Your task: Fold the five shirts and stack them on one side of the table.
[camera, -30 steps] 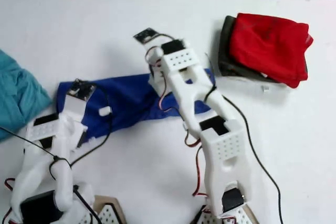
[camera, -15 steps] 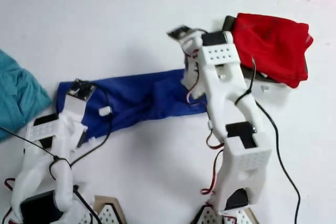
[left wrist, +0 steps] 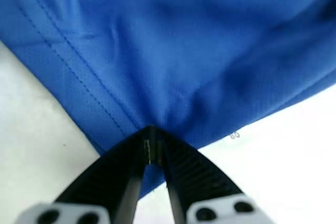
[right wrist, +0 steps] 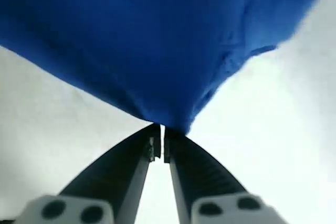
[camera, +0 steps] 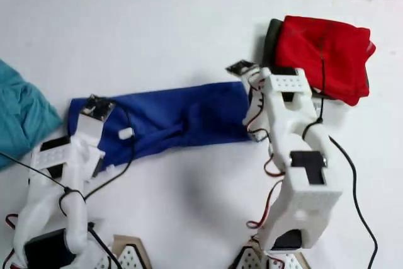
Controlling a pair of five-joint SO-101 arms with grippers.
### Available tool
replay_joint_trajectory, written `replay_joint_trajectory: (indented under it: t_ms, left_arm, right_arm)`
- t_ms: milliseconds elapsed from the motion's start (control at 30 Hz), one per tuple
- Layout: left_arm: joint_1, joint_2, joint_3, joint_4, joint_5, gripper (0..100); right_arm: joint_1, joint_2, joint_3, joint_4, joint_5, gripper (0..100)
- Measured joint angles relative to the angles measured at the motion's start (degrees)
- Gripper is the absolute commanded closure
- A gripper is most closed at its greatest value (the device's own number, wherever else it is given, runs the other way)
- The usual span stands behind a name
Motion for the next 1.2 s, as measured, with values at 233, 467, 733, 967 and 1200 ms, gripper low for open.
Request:
replay_joint_trajectory:
  t_ms: [233,467,733,967,1200]
  left_arm:
    - [0.0,-0.2,-2.9,3.2,0.0,97]
    - [0.0,-0.2,-18.0,17.2,5.6,97]
    - [-3.0,-0.2,-26.5,20.2,14.9,77]
    - [-9.1,-0.2,-24.5,12.3,21.8,70]
    - [-9.7,4.7,-23.8,11.7,22.7,70]
  right_arm:
    - [-2.6,-14.1,0.1,4.8,0.1,98.0]
    - [-2.8,-25.2,4.6,8.4,0.2,98.0]
    - [-2.8,-29.6,19.5,5.3,0.1,98.0]
    - [-2.9,-36.7,28.0,2.5,0.4,98.0]
    - [-2.9,-42.7,30.2,2.1,0.4,98.0]
